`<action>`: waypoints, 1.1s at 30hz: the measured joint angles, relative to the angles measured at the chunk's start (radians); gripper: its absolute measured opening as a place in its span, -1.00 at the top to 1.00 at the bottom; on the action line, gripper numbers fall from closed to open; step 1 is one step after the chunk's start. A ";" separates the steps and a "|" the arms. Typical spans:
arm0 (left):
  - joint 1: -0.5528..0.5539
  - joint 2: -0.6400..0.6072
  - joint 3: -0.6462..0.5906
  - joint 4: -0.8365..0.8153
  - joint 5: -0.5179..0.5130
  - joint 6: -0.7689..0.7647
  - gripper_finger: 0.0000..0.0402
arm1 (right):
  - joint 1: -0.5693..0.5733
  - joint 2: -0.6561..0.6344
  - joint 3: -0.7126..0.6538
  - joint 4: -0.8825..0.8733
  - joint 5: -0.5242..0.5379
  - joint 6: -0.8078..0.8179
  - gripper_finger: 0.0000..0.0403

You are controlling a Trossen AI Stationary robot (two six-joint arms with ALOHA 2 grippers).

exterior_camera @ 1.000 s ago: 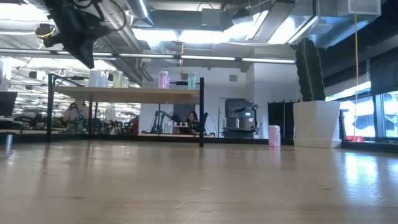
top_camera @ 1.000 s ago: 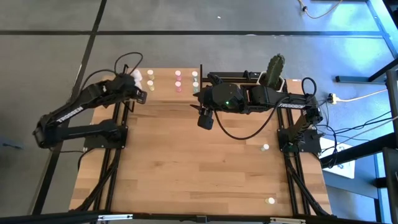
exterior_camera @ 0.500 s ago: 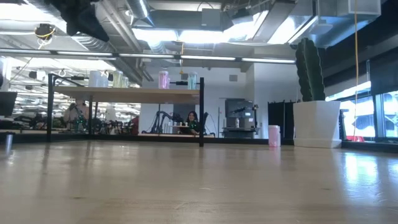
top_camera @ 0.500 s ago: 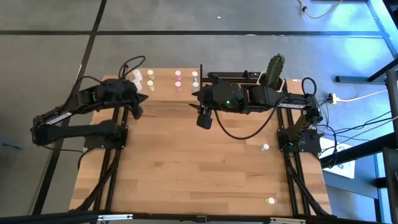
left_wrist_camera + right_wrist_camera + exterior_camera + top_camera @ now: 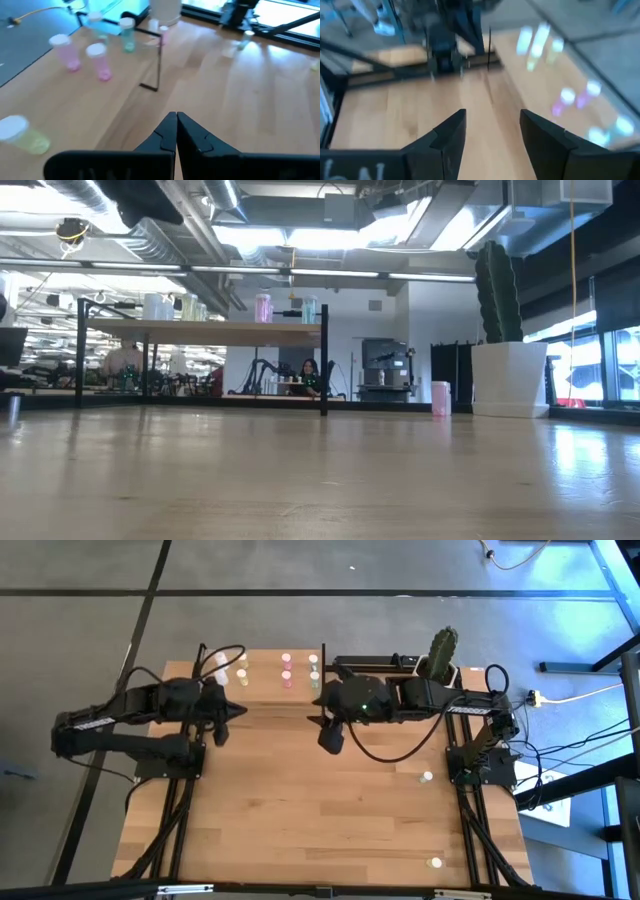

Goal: Pick and place medicine bottles onto shelf by color
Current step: Adjust the bottom green pill bottle on the shelf

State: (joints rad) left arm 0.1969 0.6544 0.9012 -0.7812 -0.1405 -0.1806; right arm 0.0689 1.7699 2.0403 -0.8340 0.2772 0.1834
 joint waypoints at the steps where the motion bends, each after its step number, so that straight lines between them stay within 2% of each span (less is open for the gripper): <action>1: -0.013 0.000 0.000 0.008 -0.001 0.000 1.00 | 0.001 0.000 0.000 -0.042 -0.001 0.024 0.06; 9: -0.115 0.000 0.000 0.063 -0.004 -0.026 1.00 | 0.055 -0.029 0.000 -0.322 0.009 0.255 0.06; 13: -0.170 0.002 0.000 0.096 -0.008 -0.049 1.00 | 0.114 -0.048 0.000 -0.457 0.093 0.366 0.06; 20: -0.264 0.035 0.000 0.137 -0.089 -0.077 1.00 | 0.205 -0.090 0.000 -0.744 0.145 0.765 0.07; 26: -0.334 0.084 0.000 0.173 -0.140 -0.107 1.00 | 0.272 -0.137 -0.003 -0.741 0.141 0.863 0.07; 33: -0.390 0.149 0.000 0.237 -0.224 -0.128 1.00 | 0.297 -0.201 -0.080 -0.736 0.157 0.866 0.07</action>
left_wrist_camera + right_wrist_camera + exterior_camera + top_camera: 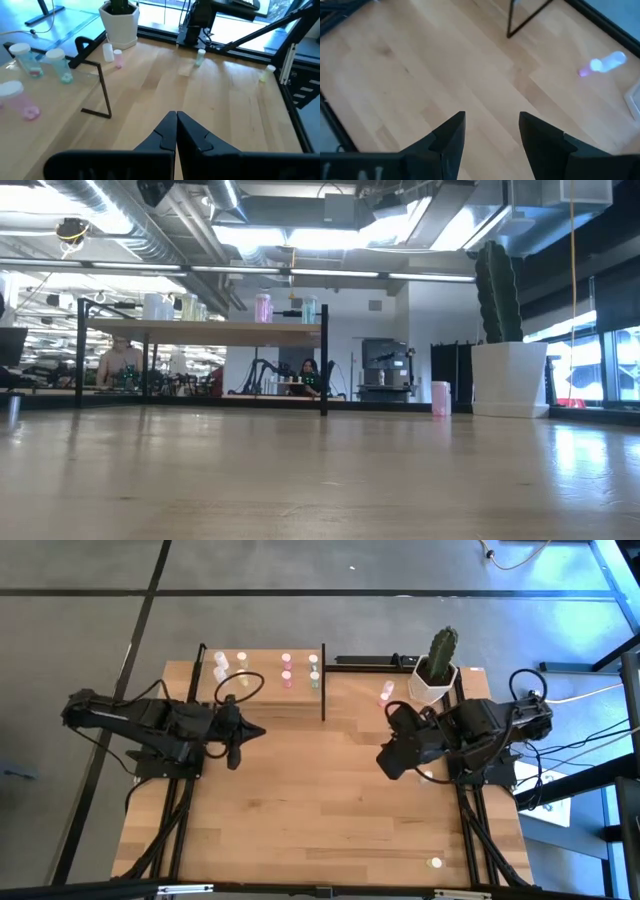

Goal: Pick and place medicine bottles onto shelf by color
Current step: Adjust the bottom green pill bottle on the shelf

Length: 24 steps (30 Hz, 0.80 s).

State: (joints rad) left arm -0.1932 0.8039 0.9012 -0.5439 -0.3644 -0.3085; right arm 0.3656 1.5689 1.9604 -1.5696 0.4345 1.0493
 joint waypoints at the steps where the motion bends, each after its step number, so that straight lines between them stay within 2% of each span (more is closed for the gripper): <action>1: -0.004 0.009 0.000 0.010 -0.004 -0.003 1.00 | 0.000 -0.014 -0.023 0.000 -0.004 0.004 0.07; 8: -0.014 0.045 0.000 0.041 -0.039 -0.028 1.00 | -0.022 -0.137 -0.221 0.046 -0.009 -0.044 0.07; 13: -0.013 0.046 0.000 0.042 -0.084 -0.052 1.00 | -0.090 -0.162 -0.322 0.294 -0.008 -0.396 0.07; 17: -0.013 0.046 0.000 0.042 -0.112 -0.077 1.00 | -0.180 -0.147 -0.386 0.523 -0.048 -0.637 0.07; 21: -0.013 0.046 0.000 0.042 -0.153 -0.083 1.00 | -0.291 -0.121 -0.421 0.659 -0.077 -0.806 0.07; 24: -0.013 0.046 0.000 0.042 -0.189 -0.084 1.00 | -0.383 -0.100 -0.427 0.724 -0.169 -0.873 0.12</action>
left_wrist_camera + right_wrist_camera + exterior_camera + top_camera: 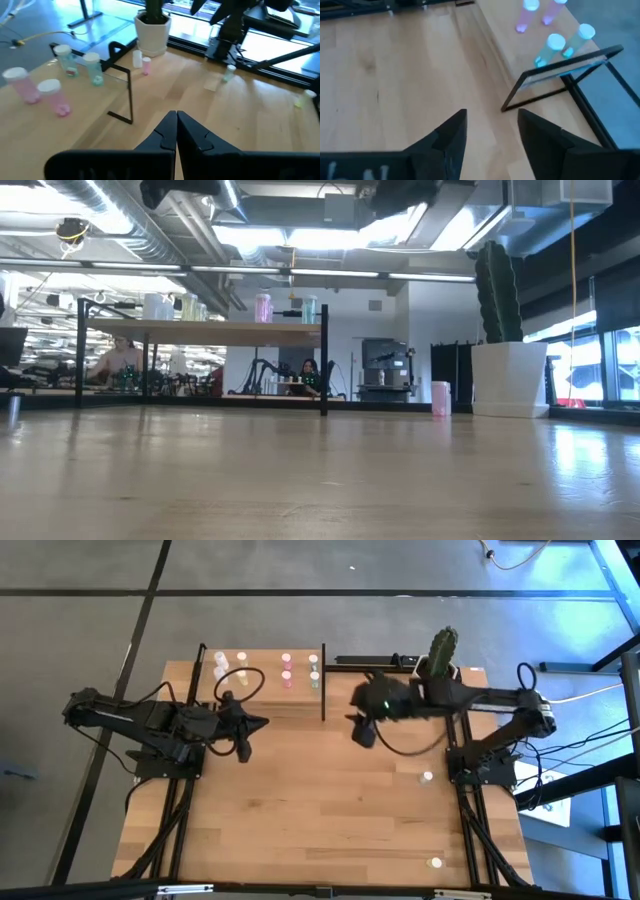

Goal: Pick and place medicine bottles onto shelf by color
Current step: Adjust the bottom green pill bottle on the shelf

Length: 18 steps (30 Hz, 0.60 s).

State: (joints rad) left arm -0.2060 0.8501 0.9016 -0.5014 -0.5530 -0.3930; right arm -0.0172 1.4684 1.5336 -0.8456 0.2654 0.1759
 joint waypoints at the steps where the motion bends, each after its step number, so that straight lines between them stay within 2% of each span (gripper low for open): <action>1: 0.000 0.000 0.000 0.000 -0.012 -0.001 1.00 | -0.029 0.010 0.000 0.019 -0.040 -0.021 0.15; 8: 0.000 0.000 0.000 -0.001 -0.075 0.001 1.00 | -0.152 0.125 -0.001 0.196 -0.265 -0.207 0.49; 16: 0.000 0.000 0.000 -0.002 -0.116 0.000 1.00 | -0.220 0.240 -0.001 0.312 -0.277 -0.316 0.94; 18: 0.000 0.000 0.000 -0.002 -0.123 0.000 1.00 | -0.231 0.260 -0.001 0.335 -0.278 -0.339 0.97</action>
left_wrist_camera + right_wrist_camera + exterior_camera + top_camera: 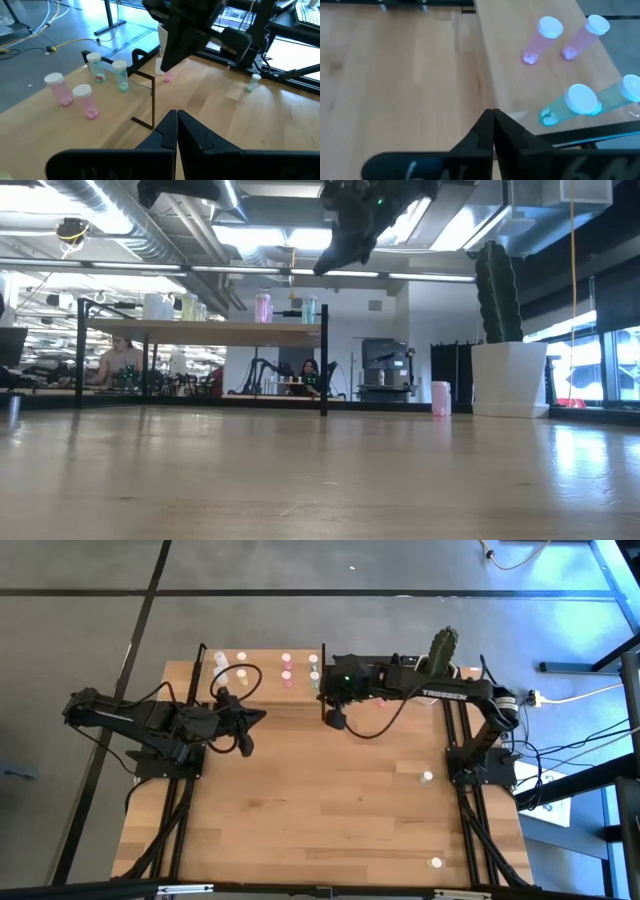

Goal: Pick and place medicine bottles onto shelf by color
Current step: Adjust the bottom green pill bottle on the shelf

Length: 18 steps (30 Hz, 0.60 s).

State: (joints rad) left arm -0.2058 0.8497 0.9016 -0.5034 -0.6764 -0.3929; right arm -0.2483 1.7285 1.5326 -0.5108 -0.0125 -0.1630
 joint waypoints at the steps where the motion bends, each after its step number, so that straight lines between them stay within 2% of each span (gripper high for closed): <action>1: 0.000 0.000 0.000 0.000 -0.008 0.000 1.00 | -0.005 0.009 0.000 0.014 0.000 -0.006 0.96; 6: 0.000 0.000 0.000 0.000 -0.019 0.000 1.00 | -0.029 0.043 0.000 0.036 0.000 -0.055 0.97; 18: 0.001 0.000 0.000 -0.002 -0.019 -0.001 1.00 | -0.065 0.099 0.000 0.055 0.000 -0.061 0.98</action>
State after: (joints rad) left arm -0.2050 0.8494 0.9012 -0.5053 -0.6957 -0.3935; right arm -0.3134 1.8274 1.5326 -0.4562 -0.0127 -0.2241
